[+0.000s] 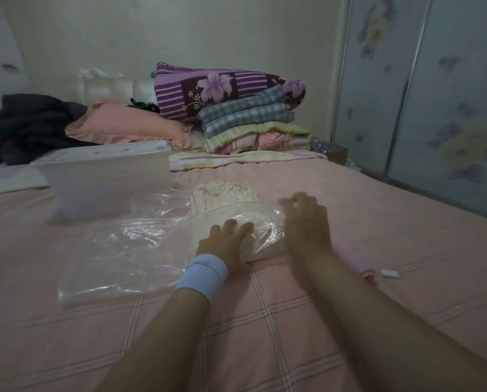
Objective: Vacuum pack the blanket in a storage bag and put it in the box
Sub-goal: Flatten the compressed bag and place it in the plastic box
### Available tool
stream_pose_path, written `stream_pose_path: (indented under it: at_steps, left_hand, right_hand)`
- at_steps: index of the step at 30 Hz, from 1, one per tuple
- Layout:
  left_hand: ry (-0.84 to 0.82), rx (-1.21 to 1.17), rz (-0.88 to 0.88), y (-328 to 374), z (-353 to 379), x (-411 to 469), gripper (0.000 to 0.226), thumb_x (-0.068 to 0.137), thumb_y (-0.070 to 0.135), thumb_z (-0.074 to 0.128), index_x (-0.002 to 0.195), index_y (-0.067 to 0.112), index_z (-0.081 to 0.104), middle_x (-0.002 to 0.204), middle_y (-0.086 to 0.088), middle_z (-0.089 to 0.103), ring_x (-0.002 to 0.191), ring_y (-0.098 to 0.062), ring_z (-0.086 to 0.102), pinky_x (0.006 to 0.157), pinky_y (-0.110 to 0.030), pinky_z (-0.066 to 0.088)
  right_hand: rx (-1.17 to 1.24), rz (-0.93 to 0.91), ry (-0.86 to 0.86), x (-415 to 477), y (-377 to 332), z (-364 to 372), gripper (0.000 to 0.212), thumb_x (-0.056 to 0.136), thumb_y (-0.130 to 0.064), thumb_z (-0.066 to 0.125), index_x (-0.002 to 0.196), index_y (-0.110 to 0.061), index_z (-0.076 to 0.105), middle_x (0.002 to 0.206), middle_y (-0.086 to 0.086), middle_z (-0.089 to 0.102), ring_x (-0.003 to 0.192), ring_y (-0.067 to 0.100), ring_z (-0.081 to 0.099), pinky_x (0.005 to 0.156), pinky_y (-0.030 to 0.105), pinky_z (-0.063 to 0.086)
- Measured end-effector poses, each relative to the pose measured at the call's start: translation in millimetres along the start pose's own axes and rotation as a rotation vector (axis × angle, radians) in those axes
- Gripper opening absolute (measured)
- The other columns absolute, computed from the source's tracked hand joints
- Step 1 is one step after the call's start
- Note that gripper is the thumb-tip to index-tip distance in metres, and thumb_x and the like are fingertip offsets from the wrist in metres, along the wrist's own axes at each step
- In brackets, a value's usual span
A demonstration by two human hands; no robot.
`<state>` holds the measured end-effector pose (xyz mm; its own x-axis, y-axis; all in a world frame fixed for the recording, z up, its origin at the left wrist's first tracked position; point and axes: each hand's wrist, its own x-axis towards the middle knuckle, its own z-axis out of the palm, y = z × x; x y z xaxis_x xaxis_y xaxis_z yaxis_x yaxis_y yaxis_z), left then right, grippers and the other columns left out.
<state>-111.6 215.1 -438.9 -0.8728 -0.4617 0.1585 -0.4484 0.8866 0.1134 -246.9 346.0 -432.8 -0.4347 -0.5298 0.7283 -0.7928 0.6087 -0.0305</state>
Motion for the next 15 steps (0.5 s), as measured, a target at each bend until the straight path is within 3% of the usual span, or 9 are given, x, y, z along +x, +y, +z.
stream_pose_path:
  at_steps: [2, 4, 6, 8, 9, 12, 15]
  left_hand:
    - [-0.015, -0.046, -0.029, 0, 4, 0, 0.094, 0.071, 0.049, 0.069, 0.145, 0.045, 0.010, 0.155, 0.009, 0.014, 0.140, -0.027, 0.020, 0.104, -0.058, 0.037]
    - [-0.012, -0.146, -0.067, 1, 4, -2, 0.101, 0.072, 0.057, 0.069, 0.149, 0.038, 0.007, 0.157, 0.011, 0.014, 0.146, -0.024, 0.012, 0.112, -0.061, 0.024]
    - [-0.033, -0.199, -0.078, 1, 1, -5, 0.103, 0.073, 0.052, 0.072, 0.150, 0.030, 0.008, 0.157, 0.011, 0.014, 0.149, -0.021, 0.004, 0.116, -0.059, 0.015]
    - [-0.063, -0.165, -0.055, 0, -2, -8, 0.107, 0.072, 0.049, 0.075, 0.151, 0.026, 0.008, 0.158, 0.010, 0.010, 0.149, -0.021, 0.001, 0.117, -0.057, 0.014]
    - [-0.069, -0.158, -0.050, -2, -2, -8, 0.108, 0.071, 0.049, 0.076, 0.151, 0.025, 0.008, 0.158, 0.010, 0.009, 0.149, -0.021, 0.001, 0.117, -0.057, 0.015]
    - [-0.059, -0.163, -0.058, -5, 1, -4, 0.107, 0.070, 0.051, 0.075, 0.151, 0.026, 0.010, 0.159, 0.008, 0.013, 0.149, -0.021, 0.004, 0.117, -0.057, 0.017]
    - [0.008, -0.013, -0.062, -7, -1, -1, 0.106, 0.067, 0.062, 0.071, 0.150, 0.029, 0.014, 0.160, 0.007, 0.009, 0.149, -0.021, 0.004, 0.117, -0.058, 0.012]
  right_hand:
    - [0.025, -0.238, -0.068, 0, -13, 4, 0.027, 0.080, -0.024, 0.057, 0.101, -0.018, 0.071, 0.102, 0.008, 0.065, 0.092, 0.033, 0.061, 0.079, 0.041, 0.041]
    - [0.032, -0.216, -0.366, -6, -27, 3, 0.056, 0.084, -0.046, 0.032, 0.124, -0.023, 0.062, 0.125, 0.006, 0.058, 0.116, 0.031, 0.054, 0.096, 0.047, 0.035]
    - [-0.043, -0.183, -0.570, -13, -30, 5, 0.077, 0.083, -0.051, 0.048, 0.153, -0.027, 0.026, 0.158, 0.005, 0.026, 0.147, 0.028, 0.024, 0.114, 0.061, 0.017]
    - [-0.088, -0.179, -0.662, -13, -28, 7, 0.103, 0.079, -0.036, 0.068, 0.157, -0.030, 0.002, 0.165, 0.001, -0.001, 0.154, 0.027, 0.000, 0.115, 0.068, 0.008]
    - [-0.106, -0.182, -0.643, -12, -27, 9, 0.103, 0.080, -0.031, 0.070, 0.157, -0.031, 0.001, 0.165, 0.001, -0.001, 0.154, 0.027, 0.000, 0.114, 0.068, 0.012]
    - [-0.130, -0.202, -0.459, -5, -27, 18, 0.069, 0.094, -0.035, 0.059, 0.151, -0.035, 0.021, 0.157, 0.002, 0.025, 0.146, 0.027, 0.025, 0.106, 0.058, 0.034]
    - [-0.090, -0.207, -0.411, 6, -31, 26, 0.052, 0.090, -0.041, 0.063, 0.138, -0.035, 0.042, 0.140, -0.001, 0.043, 0.130, 0.026, 0.044, 0.096, 0.049, 0.038]
